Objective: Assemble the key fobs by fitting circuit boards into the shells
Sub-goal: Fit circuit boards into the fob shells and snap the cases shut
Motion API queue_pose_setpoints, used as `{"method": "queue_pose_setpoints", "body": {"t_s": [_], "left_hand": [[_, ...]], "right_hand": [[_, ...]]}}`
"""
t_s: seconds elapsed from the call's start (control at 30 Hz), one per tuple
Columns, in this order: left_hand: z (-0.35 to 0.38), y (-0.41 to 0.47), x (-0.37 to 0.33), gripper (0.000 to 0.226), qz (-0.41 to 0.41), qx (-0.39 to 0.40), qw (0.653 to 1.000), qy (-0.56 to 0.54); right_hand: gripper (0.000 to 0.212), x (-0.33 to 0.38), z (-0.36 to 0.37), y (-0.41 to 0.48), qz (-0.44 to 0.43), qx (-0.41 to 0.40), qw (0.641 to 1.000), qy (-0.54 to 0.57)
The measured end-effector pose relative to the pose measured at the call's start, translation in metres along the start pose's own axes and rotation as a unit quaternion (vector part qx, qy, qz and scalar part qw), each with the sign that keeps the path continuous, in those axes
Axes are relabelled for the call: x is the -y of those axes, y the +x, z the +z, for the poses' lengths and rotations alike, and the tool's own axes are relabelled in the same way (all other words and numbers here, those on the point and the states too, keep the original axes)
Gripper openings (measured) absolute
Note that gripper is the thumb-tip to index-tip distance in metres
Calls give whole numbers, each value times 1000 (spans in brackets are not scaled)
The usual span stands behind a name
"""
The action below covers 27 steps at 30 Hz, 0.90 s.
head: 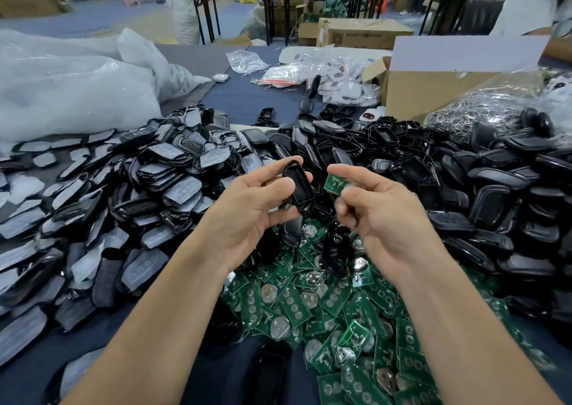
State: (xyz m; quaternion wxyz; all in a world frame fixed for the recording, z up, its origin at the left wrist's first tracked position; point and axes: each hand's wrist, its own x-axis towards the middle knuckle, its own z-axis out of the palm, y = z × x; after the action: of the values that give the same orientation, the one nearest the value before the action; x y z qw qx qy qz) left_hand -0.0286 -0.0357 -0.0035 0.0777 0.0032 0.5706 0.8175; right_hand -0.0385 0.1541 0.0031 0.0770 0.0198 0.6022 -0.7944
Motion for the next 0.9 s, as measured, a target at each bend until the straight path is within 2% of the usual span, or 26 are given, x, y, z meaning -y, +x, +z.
{"method": "queue_pose_setpoints", "body": {"t_s": [0.07, 0.17, 0.37, 0.5, 0.57, 0.67, 0.8, 0.9], "left_hand": [[0, 1, 1, 52, -2, -10, 1000, 8], [0, 2, 4, 55, 0, -6, 1000, 13], [-4, 2, 8, 47, 24, 16, 998, 53], [-5, 1, 9, 46, 31, 16, 995, 96], [-4, 1, 9, 46, 30, 21, 995, 93], [-4, 1, 7, 48, 33, 29, 995, 89], [-4, 0, 7, 52, 68, 1, 990, 120], [-4, 1, 7, 54, 80, -14, 988, 128]], "right_hand": [[39, 0, -1, 0, 2, 11, 1000, 27], [29, 1, -2, -3, -1, 11, 999, 44], [25, -2, -3, -2, -30, -10, 999, -16], [18, 0, -3, -2, -17, 5, 997, 74], [28, 0, -1, -2, -15, 5, 996, 83], [40, -1, 2, -3, -28, -19, 997, 68], [24, -3, 6, -6, -63, -52, 996, 47], [20, -4, 7, -5, -81, -65, 994, -14]]}}
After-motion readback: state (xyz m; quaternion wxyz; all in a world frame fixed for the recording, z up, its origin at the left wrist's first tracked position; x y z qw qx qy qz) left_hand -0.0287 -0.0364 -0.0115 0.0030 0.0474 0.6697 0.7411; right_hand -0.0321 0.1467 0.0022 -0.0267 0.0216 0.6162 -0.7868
